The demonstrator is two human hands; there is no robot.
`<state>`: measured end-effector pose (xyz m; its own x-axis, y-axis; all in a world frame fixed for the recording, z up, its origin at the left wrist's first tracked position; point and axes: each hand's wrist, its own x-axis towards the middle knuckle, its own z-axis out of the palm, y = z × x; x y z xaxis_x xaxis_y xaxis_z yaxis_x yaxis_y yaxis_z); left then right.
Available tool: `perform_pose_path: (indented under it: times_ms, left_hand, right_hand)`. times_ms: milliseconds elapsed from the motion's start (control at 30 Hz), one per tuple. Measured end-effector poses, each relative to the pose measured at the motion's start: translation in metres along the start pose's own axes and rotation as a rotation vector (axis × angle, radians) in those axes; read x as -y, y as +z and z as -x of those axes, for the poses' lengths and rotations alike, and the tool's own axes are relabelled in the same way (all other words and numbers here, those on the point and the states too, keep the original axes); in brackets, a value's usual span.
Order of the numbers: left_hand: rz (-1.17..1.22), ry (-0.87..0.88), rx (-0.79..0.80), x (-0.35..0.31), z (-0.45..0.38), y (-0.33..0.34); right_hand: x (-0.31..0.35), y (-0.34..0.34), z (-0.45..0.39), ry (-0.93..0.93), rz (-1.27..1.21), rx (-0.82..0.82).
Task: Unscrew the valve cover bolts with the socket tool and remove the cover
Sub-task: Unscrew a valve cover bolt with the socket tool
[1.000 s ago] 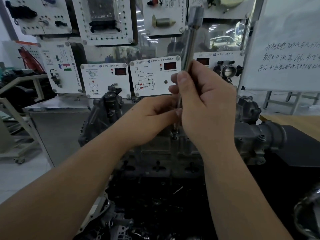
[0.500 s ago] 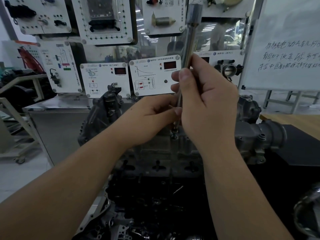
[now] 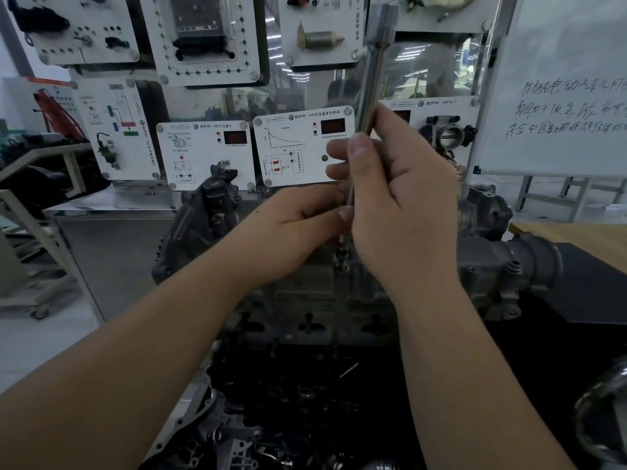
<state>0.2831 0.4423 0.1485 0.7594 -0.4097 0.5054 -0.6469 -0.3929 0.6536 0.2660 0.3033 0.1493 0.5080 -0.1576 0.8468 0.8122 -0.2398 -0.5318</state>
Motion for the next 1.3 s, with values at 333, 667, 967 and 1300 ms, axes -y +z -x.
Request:
perform_pose_path:
  times_ms: [333,667,967,1300]
  left_hand:
    - [-0.053,0.02,-0.029,0.0024,-0.0033,0.0018]
    - [-0.125,0.001,0.016,0.0002,-0.0018,0.0005]
    - [-0.156,0.0,0.039,-0.0003,-0.0024,-0.0019]
    - [-0.1,-0.006,0.037,-0.0003,-0.0002,-0.0014]
  right_hand:
    - [-0.0033,-0.0038,-0.0025,-0.027,-0.008,-0.033]
    - [-0.0022,-0.001,-0.0016,0.016,-0.068,-0.018]
    - [-0.0015,-0.0053,-0.0006,0.044,-0.103,0.071]
    - [0.0037,-0.0027,0.0013,0.013,-0.029,0.078]
